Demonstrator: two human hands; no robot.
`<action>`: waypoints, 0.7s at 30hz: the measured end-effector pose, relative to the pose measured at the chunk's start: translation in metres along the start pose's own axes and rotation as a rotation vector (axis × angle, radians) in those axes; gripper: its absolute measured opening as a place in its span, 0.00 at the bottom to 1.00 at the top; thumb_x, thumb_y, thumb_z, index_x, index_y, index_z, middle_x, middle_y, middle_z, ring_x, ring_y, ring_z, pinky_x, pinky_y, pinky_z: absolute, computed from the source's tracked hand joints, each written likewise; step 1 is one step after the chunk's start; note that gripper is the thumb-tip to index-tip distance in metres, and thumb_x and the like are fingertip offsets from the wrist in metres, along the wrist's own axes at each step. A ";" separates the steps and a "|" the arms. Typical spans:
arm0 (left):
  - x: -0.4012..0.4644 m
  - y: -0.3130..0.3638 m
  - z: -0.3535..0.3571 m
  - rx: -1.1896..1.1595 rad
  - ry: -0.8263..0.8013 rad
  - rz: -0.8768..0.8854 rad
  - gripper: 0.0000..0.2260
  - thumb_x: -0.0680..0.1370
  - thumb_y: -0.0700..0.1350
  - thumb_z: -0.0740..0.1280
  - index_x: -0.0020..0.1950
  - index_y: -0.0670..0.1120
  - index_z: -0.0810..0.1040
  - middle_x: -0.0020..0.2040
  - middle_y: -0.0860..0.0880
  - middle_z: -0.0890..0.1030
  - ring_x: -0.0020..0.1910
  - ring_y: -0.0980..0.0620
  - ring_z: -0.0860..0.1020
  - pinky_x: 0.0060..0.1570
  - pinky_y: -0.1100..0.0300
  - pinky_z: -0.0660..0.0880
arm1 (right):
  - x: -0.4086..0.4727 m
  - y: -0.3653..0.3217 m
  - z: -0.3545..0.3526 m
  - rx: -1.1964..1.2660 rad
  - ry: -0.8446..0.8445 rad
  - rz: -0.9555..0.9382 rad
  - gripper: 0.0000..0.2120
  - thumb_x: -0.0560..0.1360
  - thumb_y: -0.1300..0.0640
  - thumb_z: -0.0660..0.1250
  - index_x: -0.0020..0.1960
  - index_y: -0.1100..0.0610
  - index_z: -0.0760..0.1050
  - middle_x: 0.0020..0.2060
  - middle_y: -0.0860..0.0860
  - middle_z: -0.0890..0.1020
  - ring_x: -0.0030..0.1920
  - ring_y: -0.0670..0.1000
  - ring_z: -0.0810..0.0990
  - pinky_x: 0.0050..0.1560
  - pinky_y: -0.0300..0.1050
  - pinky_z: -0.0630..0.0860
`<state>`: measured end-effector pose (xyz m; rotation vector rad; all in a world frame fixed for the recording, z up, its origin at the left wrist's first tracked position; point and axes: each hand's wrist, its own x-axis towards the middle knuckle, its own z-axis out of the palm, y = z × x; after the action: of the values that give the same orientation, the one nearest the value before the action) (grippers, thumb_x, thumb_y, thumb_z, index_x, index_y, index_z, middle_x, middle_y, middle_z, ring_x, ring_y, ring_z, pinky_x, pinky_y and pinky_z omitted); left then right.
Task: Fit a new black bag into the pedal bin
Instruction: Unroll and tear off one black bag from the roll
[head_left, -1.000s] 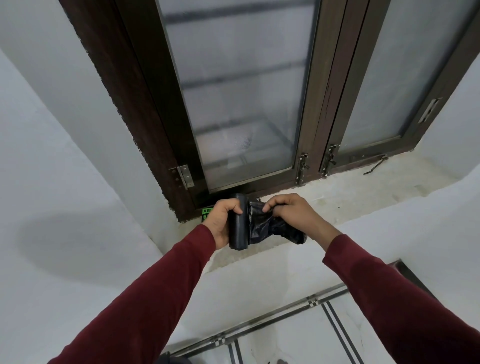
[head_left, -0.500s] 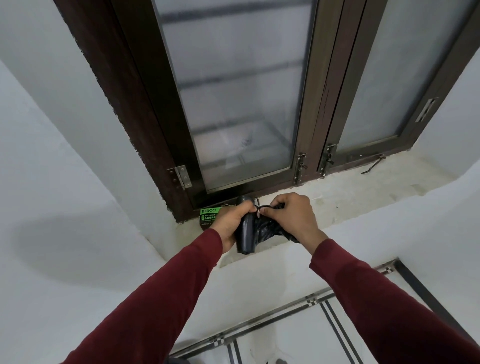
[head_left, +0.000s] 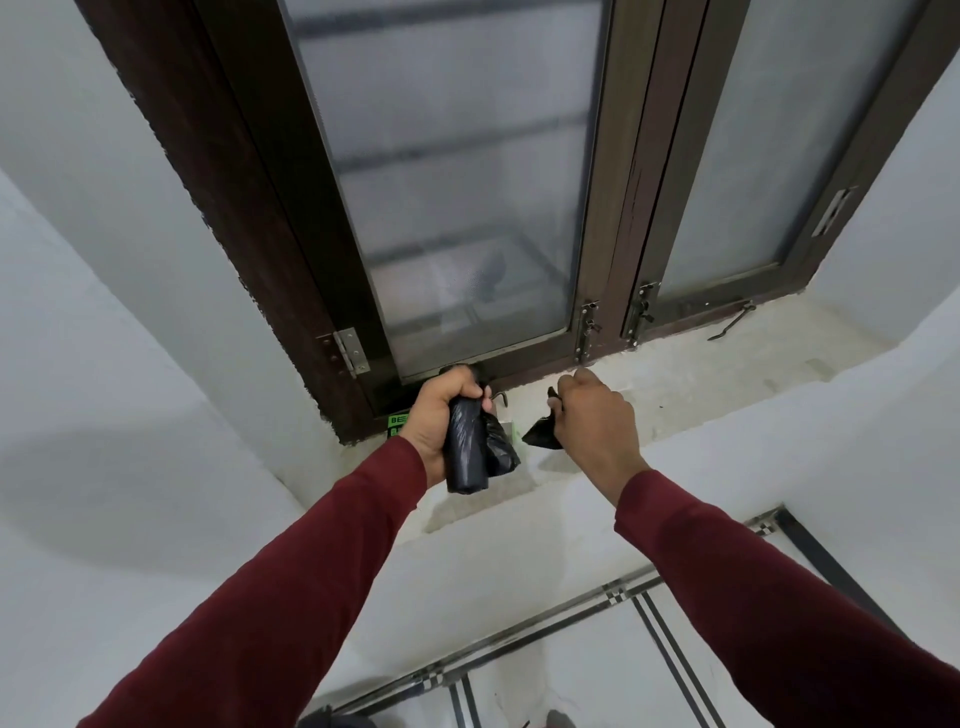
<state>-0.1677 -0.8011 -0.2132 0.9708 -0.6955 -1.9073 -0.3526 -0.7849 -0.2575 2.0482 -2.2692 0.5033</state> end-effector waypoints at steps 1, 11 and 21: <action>0.000 -0.002 0.000 -0.003 -0.007 -0.005 0.07 0.64 0.39 0.64 0.37 0.46 0.67 0.35 0.47 0.75 0.29 0.54 0.74 0.32 0.62 0.73 | 0.001 0.003 -0.001 -0.011 -0.007 0.004 0.06 0.81 0.58 0.64 0.54 0.60 0.77 0.54 0.56 0.79 0.43 0.64 0.82 0.38 0.47 0.67; 0.005 0.008 0.000 0.124 0.142 0.061 0.10 0.71 0.39 0.62 0.29 0.46 0.72 0.31 0.48 0.73 0.29 0.52 0.69 0.35 0.58 0.67 | -0.007 0.010 -0.039 1.315 -1.079 0.270 0.27 0.72 0.32 0.70 0.42 0.58 0.82 0.29 0.47 0.75 0.25 0.46 0.67 0.28 0.38 0.66; -0.002 0.004 0.019 0.170 0.086 0.023 0.02 0.65 0.40 0.64 0.34 0.43 0.72 0.30 0.47 0.73 0.27 0.51 0.71 0.29 0.62 0.72 | -0.001 -0.014 -0.007 0.613 -0.063 -0.061 0.08 0.81 0.48 0.67 0.52 0.47 0.85 0.36 0.45 0.79 0.36 0.46 0.77 0.35 0.41 0.72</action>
<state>-0.1816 -0.7998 -0.1991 1.1387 -0.8242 -1.7975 -0.3398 -0.7833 -0.2484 2.3917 -2.2700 1.2782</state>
